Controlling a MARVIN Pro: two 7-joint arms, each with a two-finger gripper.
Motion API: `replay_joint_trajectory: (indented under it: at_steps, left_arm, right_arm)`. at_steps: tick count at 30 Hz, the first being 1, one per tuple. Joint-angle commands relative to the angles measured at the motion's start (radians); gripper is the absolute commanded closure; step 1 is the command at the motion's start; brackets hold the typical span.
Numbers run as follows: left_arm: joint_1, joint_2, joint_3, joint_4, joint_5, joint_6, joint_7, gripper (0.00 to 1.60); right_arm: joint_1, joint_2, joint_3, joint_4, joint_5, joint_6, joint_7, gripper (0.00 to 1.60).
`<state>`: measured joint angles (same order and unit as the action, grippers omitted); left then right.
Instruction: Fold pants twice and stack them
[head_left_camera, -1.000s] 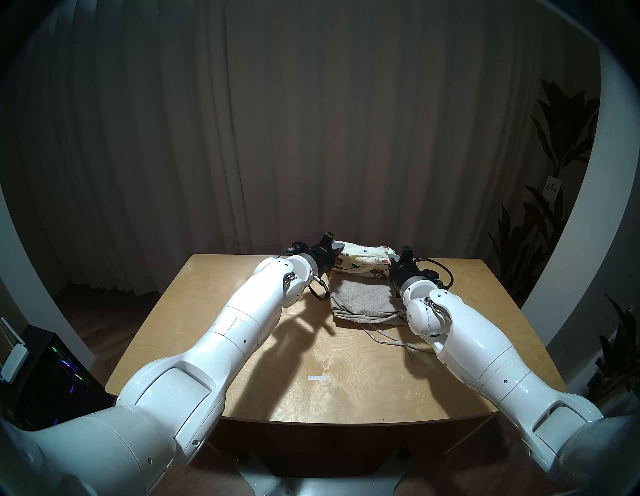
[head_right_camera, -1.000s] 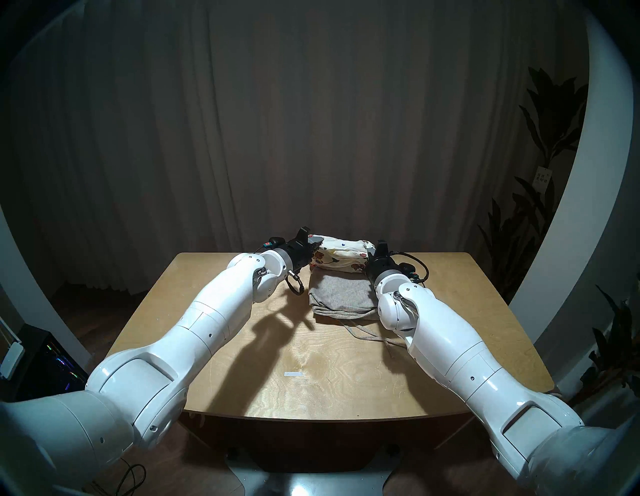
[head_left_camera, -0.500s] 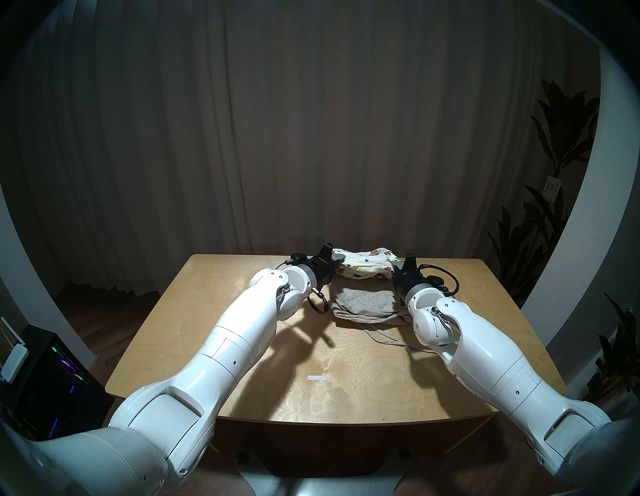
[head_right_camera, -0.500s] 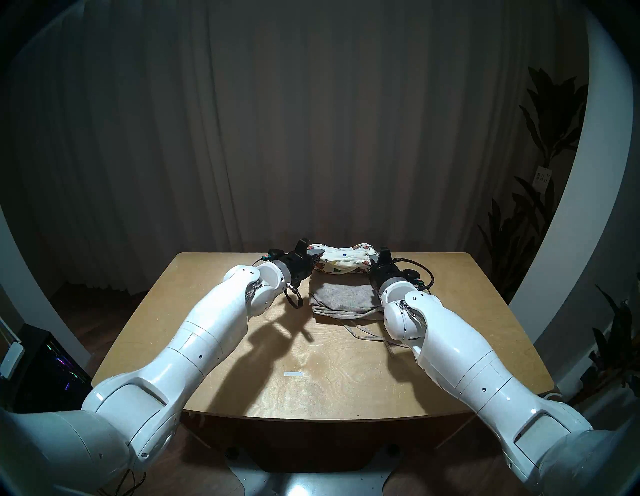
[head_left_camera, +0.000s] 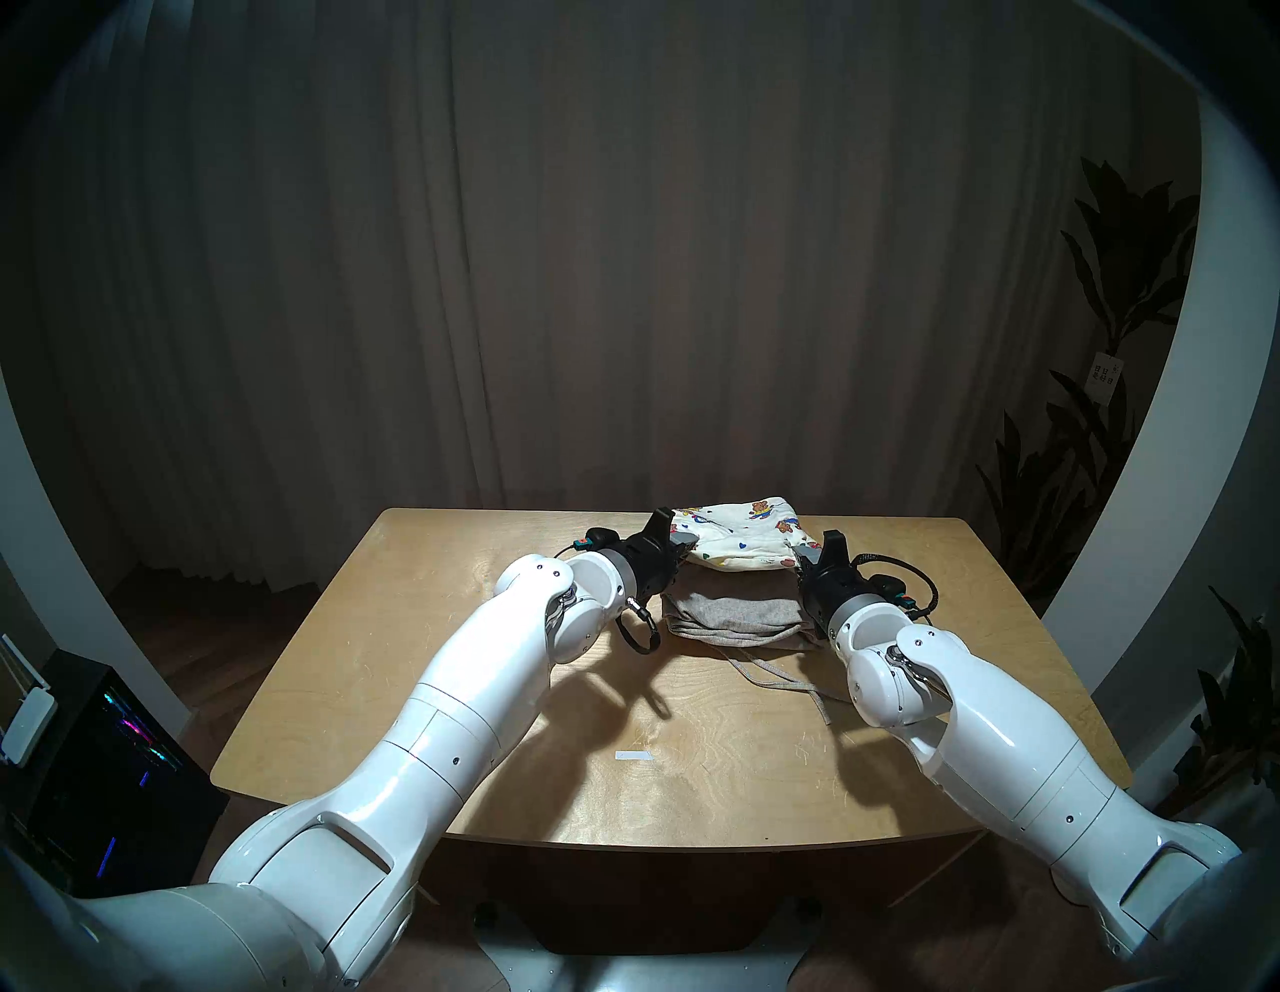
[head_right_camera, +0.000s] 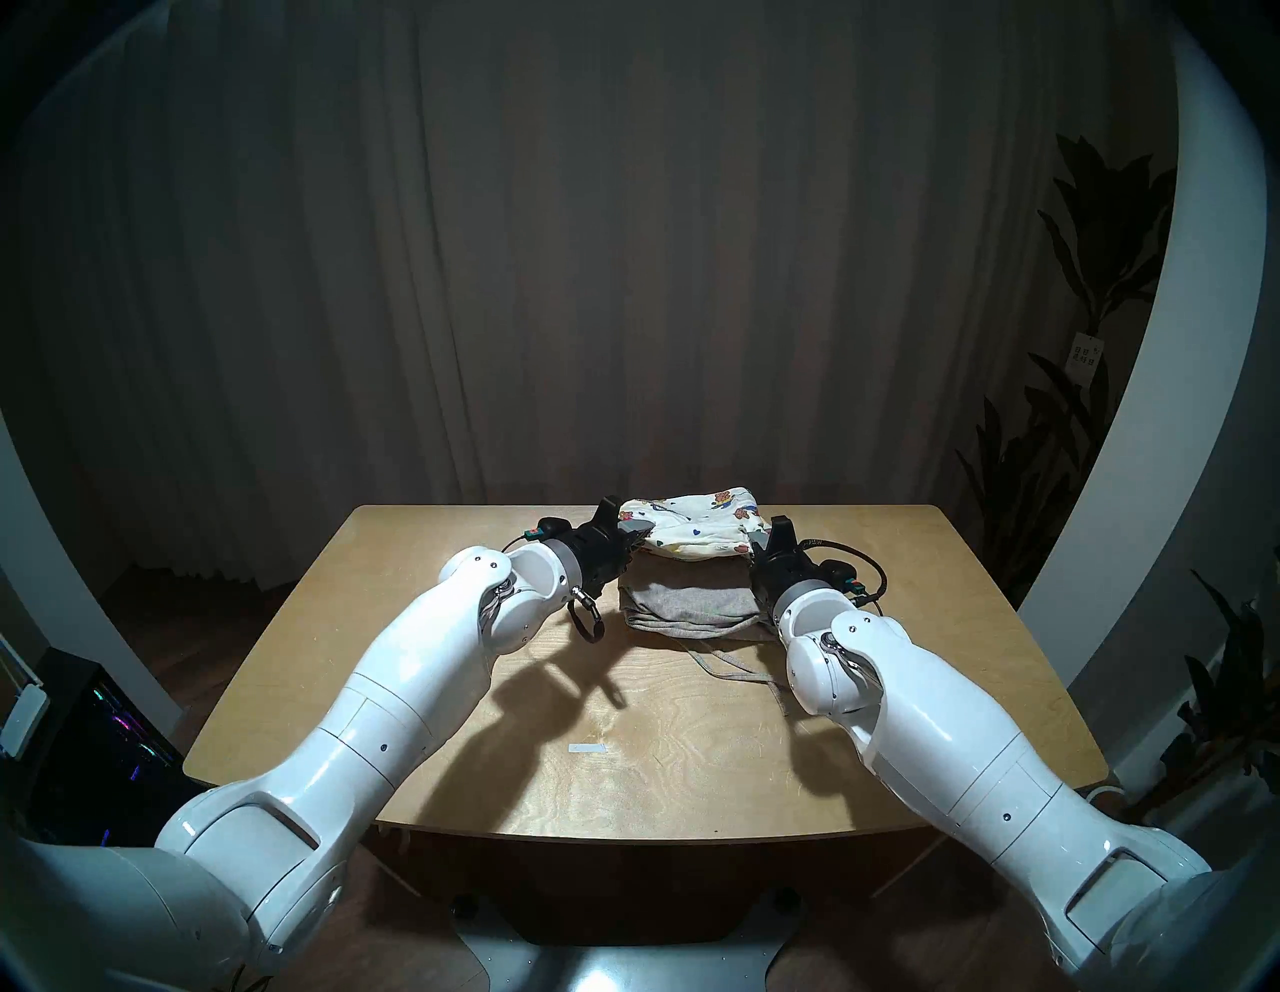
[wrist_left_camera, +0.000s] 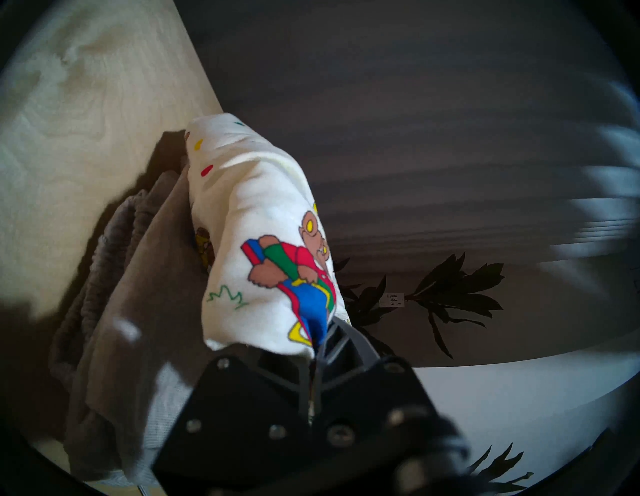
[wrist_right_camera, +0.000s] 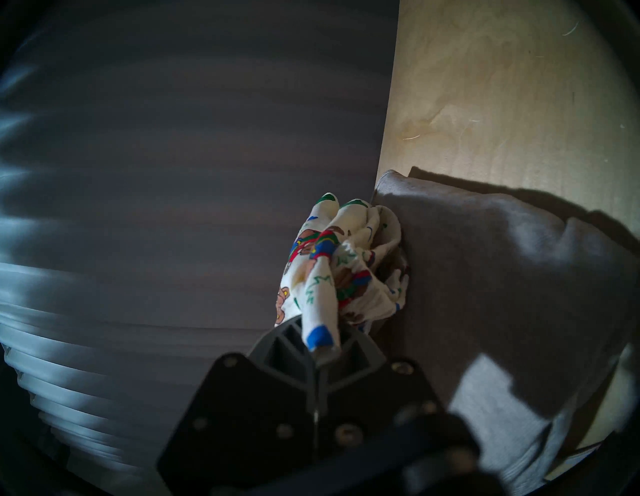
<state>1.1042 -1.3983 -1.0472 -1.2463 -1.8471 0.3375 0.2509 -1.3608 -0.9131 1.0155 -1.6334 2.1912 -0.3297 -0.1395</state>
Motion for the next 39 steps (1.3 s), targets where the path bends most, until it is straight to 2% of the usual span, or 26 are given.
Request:
replay_joint_trajectory:
  at_steps: [1,6,7,17,20,22,24,25,26,27,28,29,30,32,34,36,37,38,39]
  left_arm:
    - [0.008,-0.022,-0.009,-0.055,-0.010,-0.049,0.081,1.60]
    - [0.014,-0.035,-0.009,-0.073,-0.008,-0.089,0.151,1.60]
    - [0.018,-0.037,-0.011,-0.087,-0.004,-0.109,0.175,1.60]
    - [0.055,-0.045,-0.007,-0.158,0.003,-0.164,0.267,1.60]
    - [0.062,-0.049,-0.003,-0.174,0.010,-0.172,0.285,1.39]
    - [0.066,-0.050,-0.001,-0.183,0.012,-0.175,0.294,1.31]
    - [0.067,-0.050,0.002,-0.192,0.014,-0.176,0.307,1.29]
    - [0.069,-0.052,0.002,-0.195,0.013,-0.177,0.316,1.24]
    - [0.071,-0.052,0.003,-0.198,0.014,-0.179,0.319,1.11]
    - [0.073,-0.052,0.003,-0.200,0.015,-0.180,0.321,1.11]
    - [0.075,-0.053,0.003,-0.203,0.017,-0.182,0.324,0.97]
    - [0.079,-0.053,0.003,-0.207,0.018,-0.184,0.327,0.90]
    - [0.082,-0.052,0.005,-0.212,0.021,-0.186,0.328,0.63]
    - [0.089,-0.053,0.006,-0.221,0.026,-0.194,0.335,0.31]
    - [0.099,-0.052,0.011,-0.238,0.038,-0.206,0.345,0.02]
    - [0.107,-0.050,0.013,-0.253,0.047,-0.213,0.348,0.00]
    - [0.111,-0.049,0.014,-0.259,0.049,-0.216,0.350,0.00]
    - [0.116,-0.049,0.014,-0.265,0.053,-0.220,0.354,0.00]
    - [0.120,-0.049,0.014,-0.271,0.057,-0.226,0.356,0.00]
  right_arm:
    - [-0.011,0.042,0.010,-0.019,-0.018,-0.056,-0.071,1.60]
    - [-0.009,0.048,-0.003,-0.022,-0.034,-0.063,-0.126,1.60]
    - [-0.005,0.051,-0.006,-0.028,-0.036,-0.068,-0.158,1.60]
    - [-0.001,0.058,-0.008,-0.029,-0.043,-0.054,-0.192,1.60]
    - [-0.007,0.067,-0.008,-0.035,-0.045,-0.051,-0.202,1.60]
    - [-0.009,0.079,-0.010,-0.041,-0.049,-0.043,-0.210,1.60]
    - [-0.016,0.084,-0.008,-0.048,-0.048,-0.044,-0.210,1.60]
    - [-0.017,0.089,-0.008,-0.053,-0.049,-0.045,-0.219,1.60]
    - [-0.019,0.090,-0.007,-0.055,-0.049,-0.046,-0.220,1.60]
    - [-0.021,0.093,-0.006,-0.059,-0.048,-0.048,-0.222,1.60]
    - [-0.024,0.095,-0.005,-0.061,-0.047,-0.049,-0.224,1.60]
    - [-0.027,0.096,-0.003,-0.065,-0.045,-0.053,-0.229,1.60]
    - [-0.030,0.097,-0.001,-0.067,-0.043,-0.053,-0.229,1.60]
    - [-0.037,0.102,0.002,-0.070,-0.042,-0.054,-0.229,1.06]
    - [-0.051,0.110,0.007,-0.084,-0.039,-0.054,-0.230,0.97]
    - [-0.060,0.117,0.011,-0.096,-0.035,-0.050,-0.230,0.81]
    - [-0.064,0.119,0.013,-0.101,-0.034,-0.051,-0.231,0.62]
    - [-0.069,0.125,0.014,-0.108,-0.034,-0.046,-0.230,0.53]
    - [-0.073,0.129,0.016,-0.114,-0.032,-0.046,-0.230,0.20]
